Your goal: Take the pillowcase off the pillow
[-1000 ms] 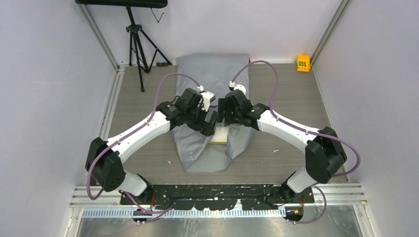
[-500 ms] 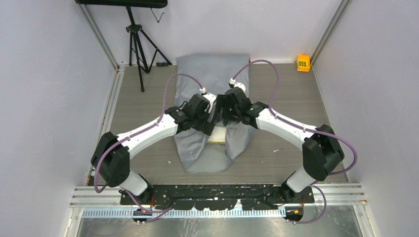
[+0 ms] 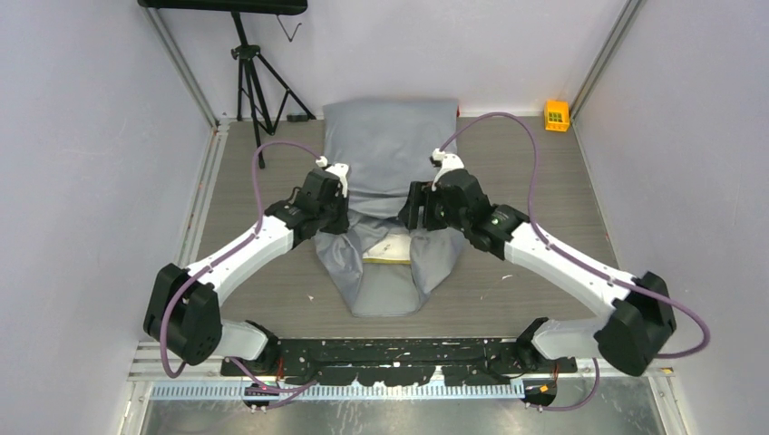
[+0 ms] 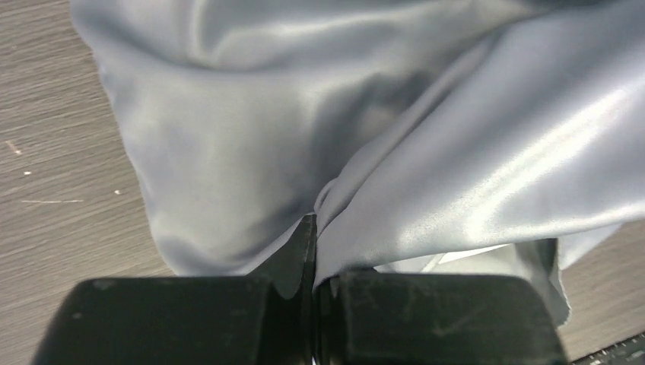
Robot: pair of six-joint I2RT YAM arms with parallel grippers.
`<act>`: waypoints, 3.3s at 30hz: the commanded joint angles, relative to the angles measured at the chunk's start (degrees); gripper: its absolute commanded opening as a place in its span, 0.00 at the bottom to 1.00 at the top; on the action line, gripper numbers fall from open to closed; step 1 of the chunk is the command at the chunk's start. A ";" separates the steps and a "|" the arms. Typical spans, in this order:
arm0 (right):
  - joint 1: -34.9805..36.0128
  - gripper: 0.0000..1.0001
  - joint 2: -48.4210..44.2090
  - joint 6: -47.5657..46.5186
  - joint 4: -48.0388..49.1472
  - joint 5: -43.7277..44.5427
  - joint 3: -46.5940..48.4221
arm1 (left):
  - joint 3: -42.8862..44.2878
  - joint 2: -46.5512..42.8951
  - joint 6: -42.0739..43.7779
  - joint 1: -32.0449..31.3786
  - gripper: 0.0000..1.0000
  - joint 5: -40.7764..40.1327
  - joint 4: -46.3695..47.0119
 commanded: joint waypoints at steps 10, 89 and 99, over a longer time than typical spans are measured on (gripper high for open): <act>14.75 0.59 -1.70 -15.82 -1.50 -6.04 -0.70 | 5.26 0.03 -2.12 2.42 0.00 10.76 -0.37; 5.94 0.00 -9.49 -10.86 -11.09 -0.93 10.68 | -9.01 -22.69 -11.68 15.85 0.77 43.11 6.72; 5.91 0.00 -14.64 -9.93 -13.37 -3.46 11.49 | -11.54 -24.17 -11.42 16.01 0.30 32.15 3.12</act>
